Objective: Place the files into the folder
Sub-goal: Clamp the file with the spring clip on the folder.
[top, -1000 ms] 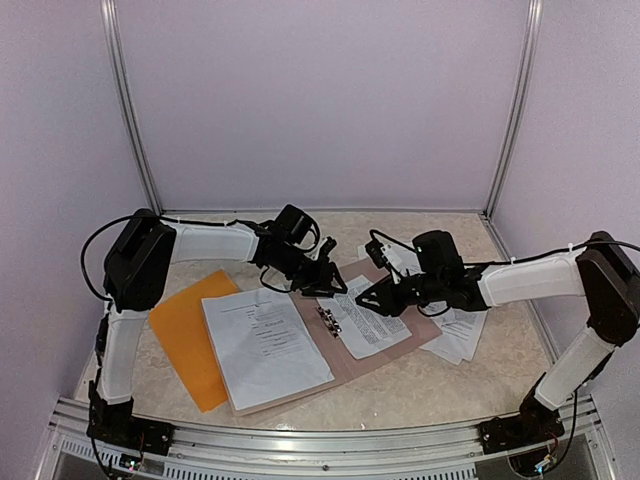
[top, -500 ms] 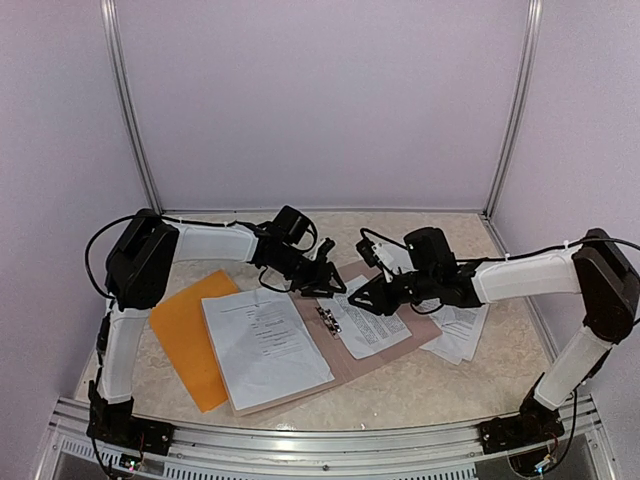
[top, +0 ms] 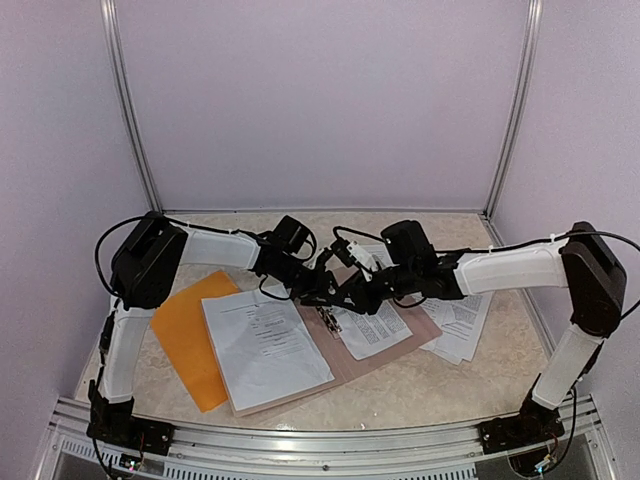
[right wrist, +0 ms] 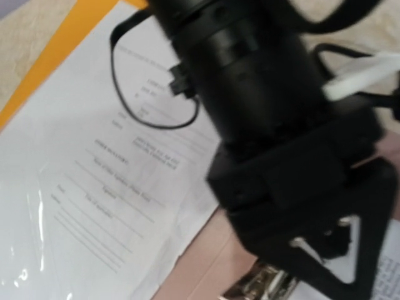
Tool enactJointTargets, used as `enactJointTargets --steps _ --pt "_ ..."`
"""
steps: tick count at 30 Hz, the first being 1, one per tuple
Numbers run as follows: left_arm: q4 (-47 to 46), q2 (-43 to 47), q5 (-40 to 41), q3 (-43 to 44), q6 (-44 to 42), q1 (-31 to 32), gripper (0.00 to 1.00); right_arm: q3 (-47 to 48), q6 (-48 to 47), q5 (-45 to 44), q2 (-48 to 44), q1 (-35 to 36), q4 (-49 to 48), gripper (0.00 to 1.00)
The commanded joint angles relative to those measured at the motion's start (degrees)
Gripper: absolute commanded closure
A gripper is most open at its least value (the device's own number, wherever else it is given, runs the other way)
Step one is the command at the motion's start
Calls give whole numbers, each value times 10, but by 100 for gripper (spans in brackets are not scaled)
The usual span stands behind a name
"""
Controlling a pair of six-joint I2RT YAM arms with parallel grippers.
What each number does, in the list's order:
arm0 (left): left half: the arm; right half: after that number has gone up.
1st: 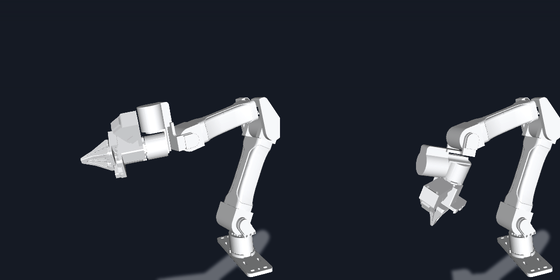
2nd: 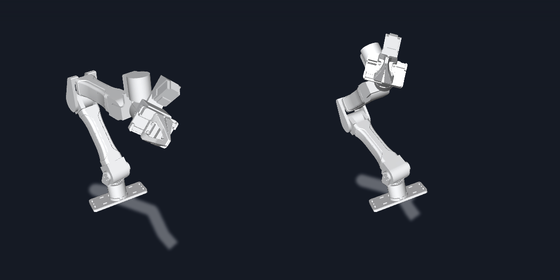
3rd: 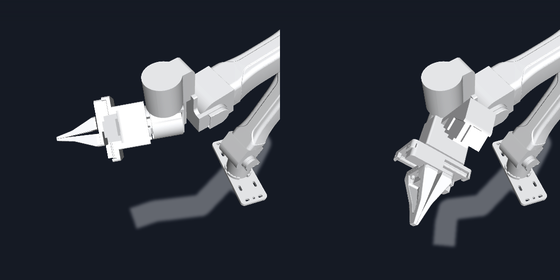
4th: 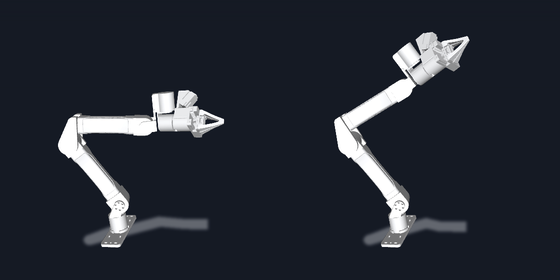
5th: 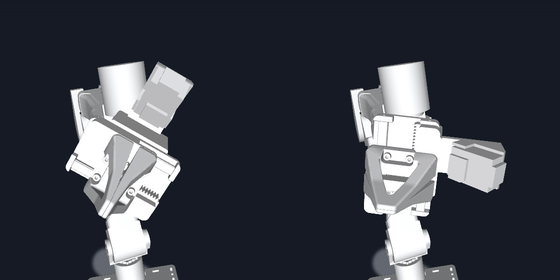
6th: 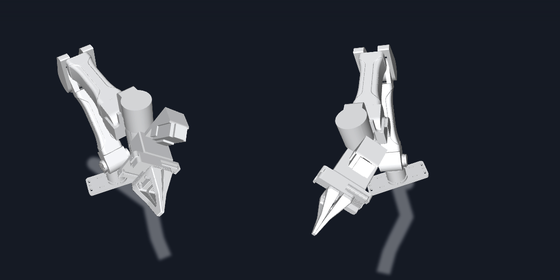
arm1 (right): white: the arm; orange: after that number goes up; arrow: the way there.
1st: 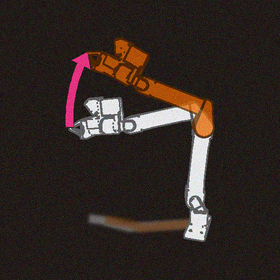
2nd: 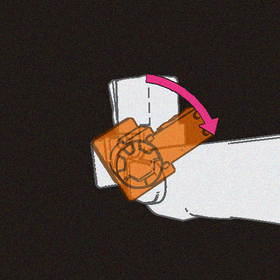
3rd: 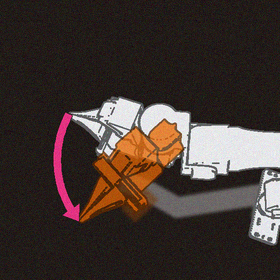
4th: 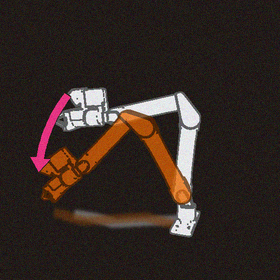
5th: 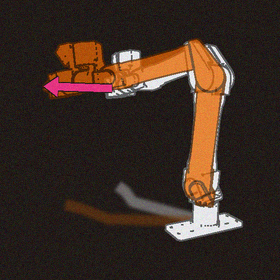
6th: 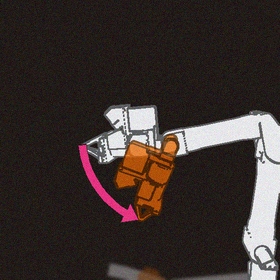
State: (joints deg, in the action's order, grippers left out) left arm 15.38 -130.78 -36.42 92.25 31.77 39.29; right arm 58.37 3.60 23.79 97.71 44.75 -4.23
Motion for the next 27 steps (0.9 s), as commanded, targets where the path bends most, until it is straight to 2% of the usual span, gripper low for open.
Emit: enactJointTargets --steps 1,16,27 --pt "-13 -16 -6 -19 6 -4 56 29 -47 4 21 17 35 67" --pt "-18 -11 -7 -36 5 -4 56 133 -151 -61 84 37 173 69" --pt "-18 -9 -10 -37 4 -5 56 158 -196 -58 111 47 214 73"
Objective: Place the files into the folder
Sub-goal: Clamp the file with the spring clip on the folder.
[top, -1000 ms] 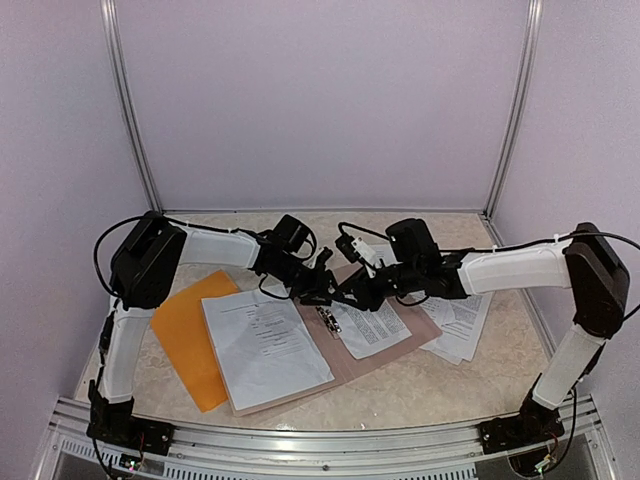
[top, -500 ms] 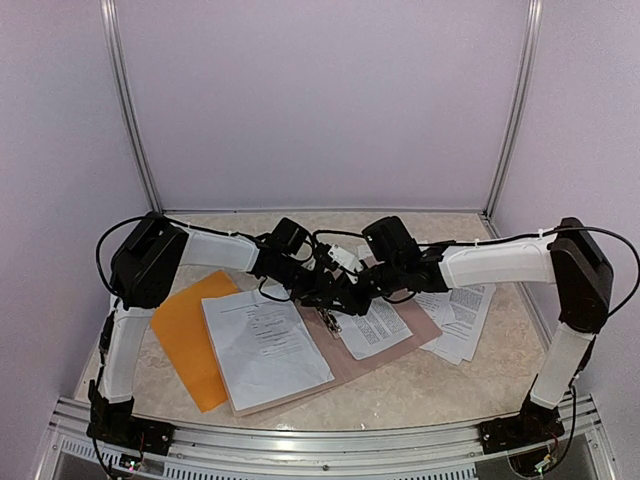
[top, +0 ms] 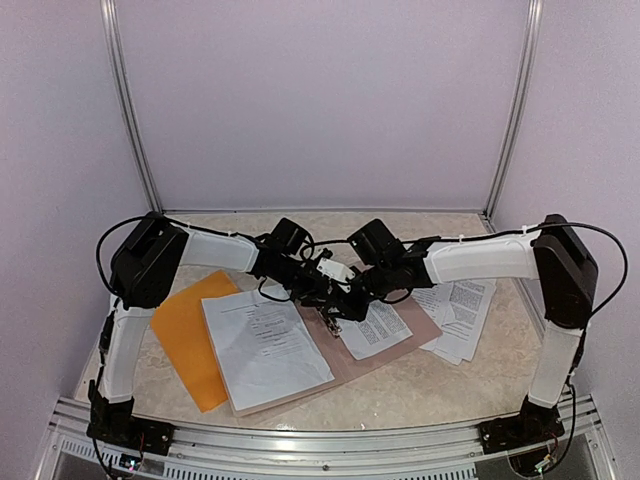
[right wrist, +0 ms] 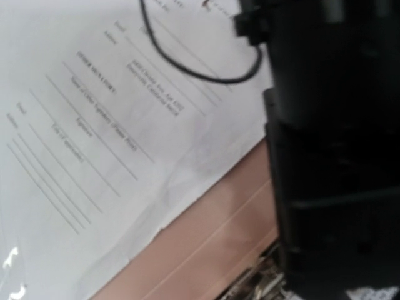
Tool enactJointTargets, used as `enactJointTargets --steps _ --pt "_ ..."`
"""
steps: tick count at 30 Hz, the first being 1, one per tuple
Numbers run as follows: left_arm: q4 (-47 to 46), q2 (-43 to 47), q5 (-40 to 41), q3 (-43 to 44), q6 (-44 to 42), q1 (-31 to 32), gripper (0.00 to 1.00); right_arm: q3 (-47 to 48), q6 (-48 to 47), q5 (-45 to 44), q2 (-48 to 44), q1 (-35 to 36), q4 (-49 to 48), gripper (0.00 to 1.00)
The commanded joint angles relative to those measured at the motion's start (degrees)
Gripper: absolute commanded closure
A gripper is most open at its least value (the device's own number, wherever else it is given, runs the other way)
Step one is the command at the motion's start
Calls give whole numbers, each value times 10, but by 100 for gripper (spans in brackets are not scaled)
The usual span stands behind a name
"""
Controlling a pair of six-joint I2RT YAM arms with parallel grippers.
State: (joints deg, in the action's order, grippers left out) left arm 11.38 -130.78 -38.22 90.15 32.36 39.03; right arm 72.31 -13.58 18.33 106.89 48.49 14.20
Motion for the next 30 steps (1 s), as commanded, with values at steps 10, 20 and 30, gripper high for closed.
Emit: enactJointTargets --steps 10,20,30 --pt "21 -8 3 -16 -2 -4 56 28 -36 -27 37 18 48 82" --pt "21 -5 1 -19 -1 -4 56 5 -47 -53 26 33 51 94" --pt "22 0 0 -21 -1 -4 57 -49 -30 -68 12 41 33 100"
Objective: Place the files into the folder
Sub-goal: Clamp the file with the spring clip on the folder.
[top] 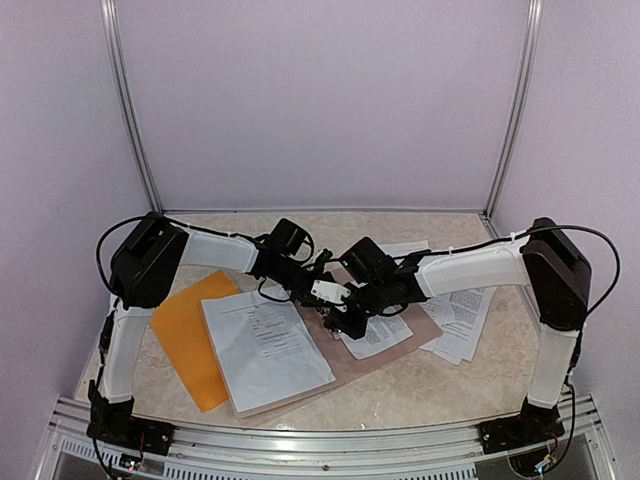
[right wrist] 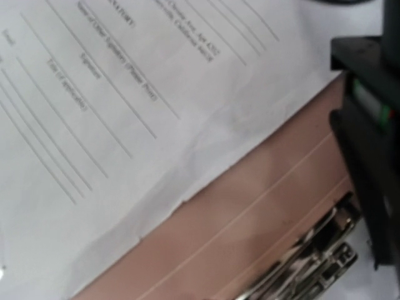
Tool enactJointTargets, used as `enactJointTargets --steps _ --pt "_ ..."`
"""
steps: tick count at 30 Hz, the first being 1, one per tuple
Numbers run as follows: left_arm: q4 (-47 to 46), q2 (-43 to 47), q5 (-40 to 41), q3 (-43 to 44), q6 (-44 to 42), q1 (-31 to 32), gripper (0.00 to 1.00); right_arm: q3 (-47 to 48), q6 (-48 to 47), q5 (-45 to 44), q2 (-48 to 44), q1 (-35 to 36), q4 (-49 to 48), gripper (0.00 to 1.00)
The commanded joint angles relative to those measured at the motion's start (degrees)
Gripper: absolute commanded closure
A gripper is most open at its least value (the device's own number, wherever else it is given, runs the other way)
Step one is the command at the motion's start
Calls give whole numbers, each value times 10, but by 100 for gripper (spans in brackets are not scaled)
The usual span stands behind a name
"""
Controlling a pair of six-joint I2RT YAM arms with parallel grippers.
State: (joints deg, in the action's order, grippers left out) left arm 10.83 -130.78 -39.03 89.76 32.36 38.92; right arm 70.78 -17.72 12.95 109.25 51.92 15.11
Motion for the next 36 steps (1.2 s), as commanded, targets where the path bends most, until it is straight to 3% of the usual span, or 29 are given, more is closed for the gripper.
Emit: enactJointTargets --steps 1,36 --pt "29 0 8 -17 -1 -3 57 -37 12 -15 -14 6 24 100" --pt "30 9 15 -34 -21 -3 57 -108 71 -40 16 -11 -33 100"
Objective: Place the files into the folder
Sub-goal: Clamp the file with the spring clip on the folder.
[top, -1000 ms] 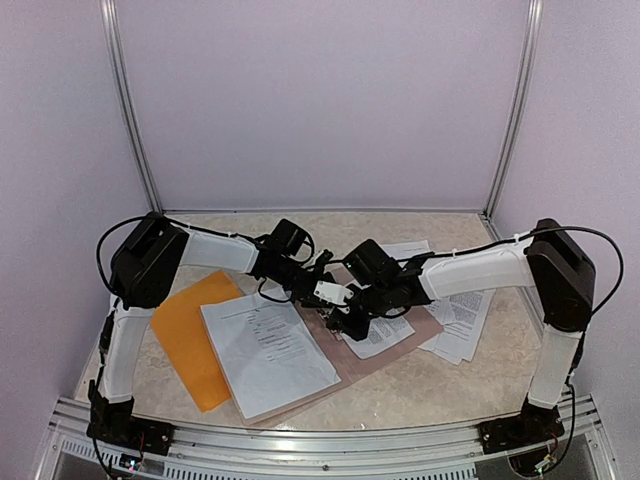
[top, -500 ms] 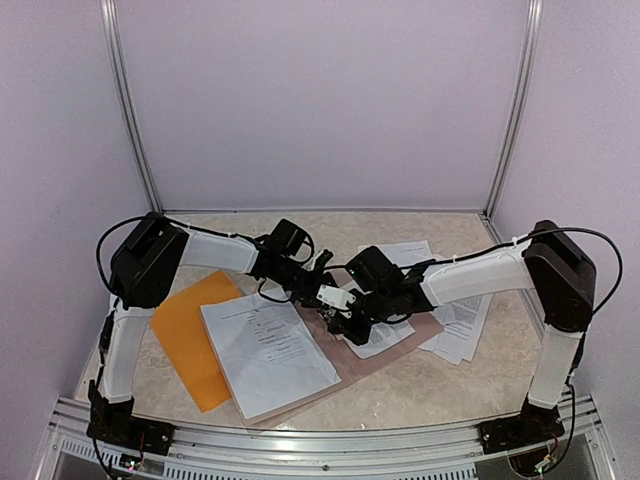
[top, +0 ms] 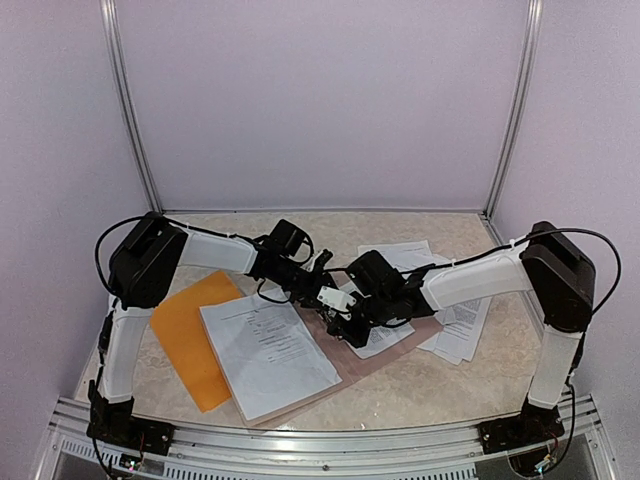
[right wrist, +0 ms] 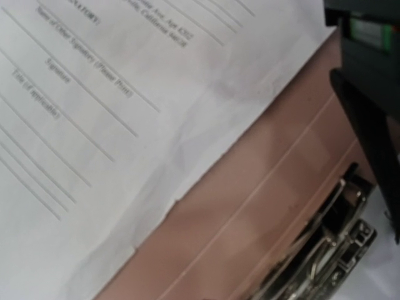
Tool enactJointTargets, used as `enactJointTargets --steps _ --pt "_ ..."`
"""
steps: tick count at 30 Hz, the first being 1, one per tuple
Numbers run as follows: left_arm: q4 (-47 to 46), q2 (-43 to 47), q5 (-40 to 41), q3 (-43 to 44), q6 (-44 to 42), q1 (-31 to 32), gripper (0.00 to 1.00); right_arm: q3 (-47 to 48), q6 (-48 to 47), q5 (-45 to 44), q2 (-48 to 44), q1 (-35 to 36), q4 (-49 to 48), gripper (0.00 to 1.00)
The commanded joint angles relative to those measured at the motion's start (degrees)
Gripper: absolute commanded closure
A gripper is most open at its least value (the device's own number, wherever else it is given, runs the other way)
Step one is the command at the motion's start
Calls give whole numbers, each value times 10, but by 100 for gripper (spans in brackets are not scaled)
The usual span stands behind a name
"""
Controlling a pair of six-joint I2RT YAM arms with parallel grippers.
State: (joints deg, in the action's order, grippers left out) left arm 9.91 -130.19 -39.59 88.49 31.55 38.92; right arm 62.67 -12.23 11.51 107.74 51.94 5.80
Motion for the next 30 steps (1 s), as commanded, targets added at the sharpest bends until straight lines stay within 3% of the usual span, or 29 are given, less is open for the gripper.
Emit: enactJointTargets --steps 1,30 --pt "40 3 21 -22 -15 -3 57 -28 18 -24 30 -13 61 100" --pt "50 11 8 -13 -29 -2 56 -13 3 59 21 -58 65 100"
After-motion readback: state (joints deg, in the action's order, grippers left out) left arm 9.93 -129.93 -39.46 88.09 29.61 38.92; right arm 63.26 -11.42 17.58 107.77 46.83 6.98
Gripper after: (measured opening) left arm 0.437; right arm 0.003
